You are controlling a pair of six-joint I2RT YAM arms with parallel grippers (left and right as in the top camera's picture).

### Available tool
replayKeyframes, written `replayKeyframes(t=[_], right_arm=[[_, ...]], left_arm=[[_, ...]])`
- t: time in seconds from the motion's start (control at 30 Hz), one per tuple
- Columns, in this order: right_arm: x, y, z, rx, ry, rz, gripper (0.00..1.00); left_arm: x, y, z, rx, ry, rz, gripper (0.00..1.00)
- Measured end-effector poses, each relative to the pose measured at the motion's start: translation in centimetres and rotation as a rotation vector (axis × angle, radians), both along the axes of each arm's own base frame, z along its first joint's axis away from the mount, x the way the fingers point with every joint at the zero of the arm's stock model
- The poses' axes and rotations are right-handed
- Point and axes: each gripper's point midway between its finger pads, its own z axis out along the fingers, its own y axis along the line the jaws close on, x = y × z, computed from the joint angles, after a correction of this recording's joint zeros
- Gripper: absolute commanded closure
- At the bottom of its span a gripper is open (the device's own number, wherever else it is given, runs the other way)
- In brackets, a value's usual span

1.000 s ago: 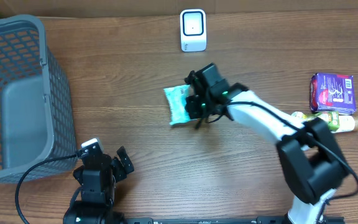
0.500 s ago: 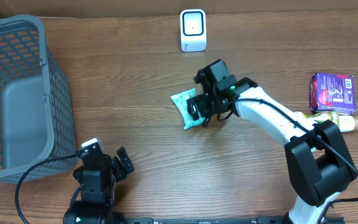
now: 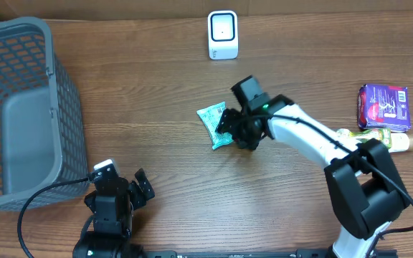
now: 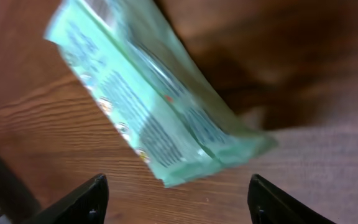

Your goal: Scan the item barcode

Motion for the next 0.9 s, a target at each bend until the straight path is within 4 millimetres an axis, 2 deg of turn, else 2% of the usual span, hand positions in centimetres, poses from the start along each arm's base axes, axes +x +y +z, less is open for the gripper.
replayKeyframes(t=[0.1,0.17,0.27,0.4,0.6,0.7,0.8,0.9], right_arm=[[-0.4,0.0,-0.7,-0.038,-0.002,-0.048,0.32],[0.0,0.1,-1.1,-0.050,-0.029,-0.074,0.36],[0.6,-0.3,-1.7,-0.074,-0.071,-0.111,0.47],[1.5,-1.1,-2.0,-0.124,-0.133,-0.130,0.53],[5.1,-0.4,-0.4,-0.101,-0.328,-0.067,0.53],[6.7,-0.4,0.4,-0.093,-0.411,-0.031,0.48],[7.0,-1.1,0.3,-0.111,-0.419,0.000,0.38],[6.5,-1.3,0.0,-0.111,-0.395,0.031,0.35]], left_arm=[[0.0,0.0,0.0,0.000,0.000,0.000,0.00],[0.0,0.0,0.0,0.000,0.000,0.000,0.00],[0.0,0.0,0.0,0.000,0.000,0.000,0.00],[0.0,0.0,0.0,0.000,0.000,0.000,0.00],[0.0,0.0,0.0,0.000,0.000,0.000,0.00],[0.0,0.0,0.0,0.000,0.000,0.000,0.00],[0.0,0.0,0.0,0.000,0.000,0.000,0.00],[0.0,0.0,0.0,0.000,0.000,0.000,0.00]])
